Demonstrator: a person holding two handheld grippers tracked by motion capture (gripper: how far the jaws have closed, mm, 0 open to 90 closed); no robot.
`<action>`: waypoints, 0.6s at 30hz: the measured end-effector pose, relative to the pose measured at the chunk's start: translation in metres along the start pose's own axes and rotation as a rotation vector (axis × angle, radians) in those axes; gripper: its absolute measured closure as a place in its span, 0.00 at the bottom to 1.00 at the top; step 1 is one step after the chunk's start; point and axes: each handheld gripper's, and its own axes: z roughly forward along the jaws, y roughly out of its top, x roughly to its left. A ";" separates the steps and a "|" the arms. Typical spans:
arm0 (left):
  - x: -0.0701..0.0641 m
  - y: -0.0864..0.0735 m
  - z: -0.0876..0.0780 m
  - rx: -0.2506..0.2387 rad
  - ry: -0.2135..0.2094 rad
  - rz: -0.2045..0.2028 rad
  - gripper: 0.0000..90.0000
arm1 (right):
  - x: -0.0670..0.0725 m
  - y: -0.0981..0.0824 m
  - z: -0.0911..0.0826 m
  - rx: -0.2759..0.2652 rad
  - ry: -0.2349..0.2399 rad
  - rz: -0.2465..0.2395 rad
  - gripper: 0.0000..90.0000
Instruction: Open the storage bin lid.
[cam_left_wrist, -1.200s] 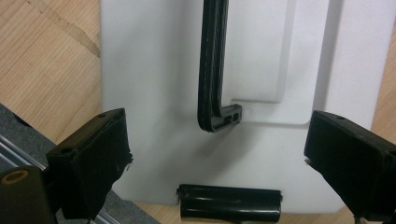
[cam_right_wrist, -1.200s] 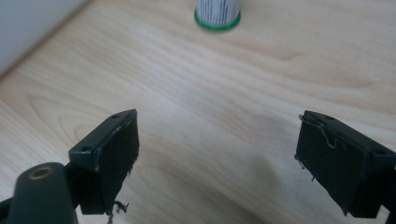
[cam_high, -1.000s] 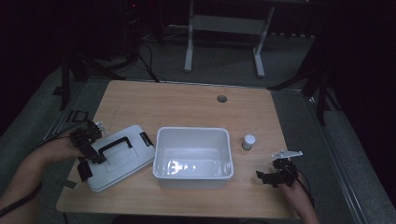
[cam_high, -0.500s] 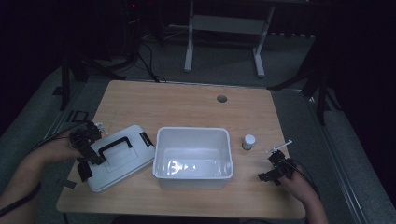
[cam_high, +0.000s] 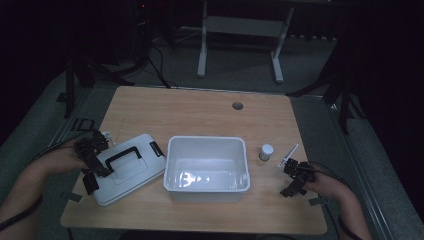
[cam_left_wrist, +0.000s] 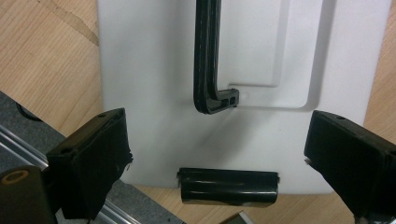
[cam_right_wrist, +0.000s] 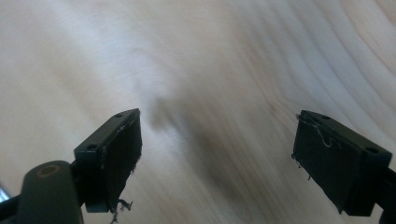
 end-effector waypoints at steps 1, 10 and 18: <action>0.000 0.000 0.000 0.000 0.000 0.000 0.07 | 0.000 0.000 0.000 0.000 0.000 0.000 0.17; 0.001 -0.001 0.002 0.013 -0.008 -0.002 0.07 | -0.007 0.013 -0.014 0.014 -0.027 -0.198 0.24; 0.001 -0.003 0.003 0.015 -0.010 -0.003 0.07 | -0.011 0.030 -0.022 0.067 -0.031 -0.143 0.14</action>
